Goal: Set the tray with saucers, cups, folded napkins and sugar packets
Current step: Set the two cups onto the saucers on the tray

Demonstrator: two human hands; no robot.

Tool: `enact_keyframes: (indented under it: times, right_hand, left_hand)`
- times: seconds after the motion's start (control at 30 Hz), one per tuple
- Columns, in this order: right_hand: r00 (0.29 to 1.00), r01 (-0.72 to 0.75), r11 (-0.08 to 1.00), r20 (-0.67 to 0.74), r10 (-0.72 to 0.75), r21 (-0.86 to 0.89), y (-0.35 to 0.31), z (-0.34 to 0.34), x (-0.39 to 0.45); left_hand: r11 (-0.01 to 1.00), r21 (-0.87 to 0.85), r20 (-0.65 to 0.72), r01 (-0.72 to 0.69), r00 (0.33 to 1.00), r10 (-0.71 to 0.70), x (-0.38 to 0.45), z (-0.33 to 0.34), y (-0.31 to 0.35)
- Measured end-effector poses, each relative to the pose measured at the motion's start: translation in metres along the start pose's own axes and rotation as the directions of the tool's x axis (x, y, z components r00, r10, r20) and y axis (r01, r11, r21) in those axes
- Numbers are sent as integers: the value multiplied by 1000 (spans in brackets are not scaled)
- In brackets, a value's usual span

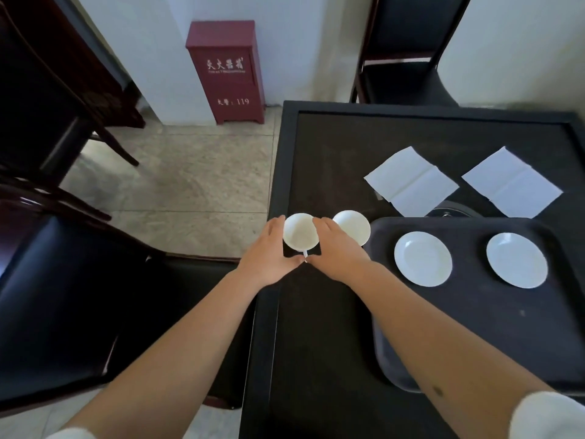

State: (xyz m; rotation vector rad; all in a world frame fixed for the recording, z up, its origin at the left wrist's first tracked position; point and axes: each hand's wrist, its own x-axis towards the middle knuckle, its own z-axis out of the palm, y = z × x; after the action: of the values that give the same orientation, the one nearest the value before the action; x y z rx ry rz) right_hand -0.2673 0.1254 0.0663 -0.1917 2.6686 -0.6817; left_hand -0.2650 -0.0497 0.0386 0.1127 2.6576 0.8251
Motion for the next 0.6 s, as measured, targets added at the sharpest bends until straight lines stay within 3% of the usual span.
enact_keyframes:
  times: [0.23, 0.47, 0.6]
  right_hand:
    - [993, -35, 997, 108, 42, -70, 0, 13, 25]
    - [992, -125, 991, 38, 123, 41, -3, 21, 32]
    - [997, -74, 995, 7, 73, 67, -4, 17, 23]
  left_hand:
    - [991, -133, 75, -20, 997, 31, 21, 1, -11]
    - [975, -219, 59, 31, 998, -18, 23, 1, -8]
    - [976, -216, 81, -3, 996, 22, 12, -4, -10]
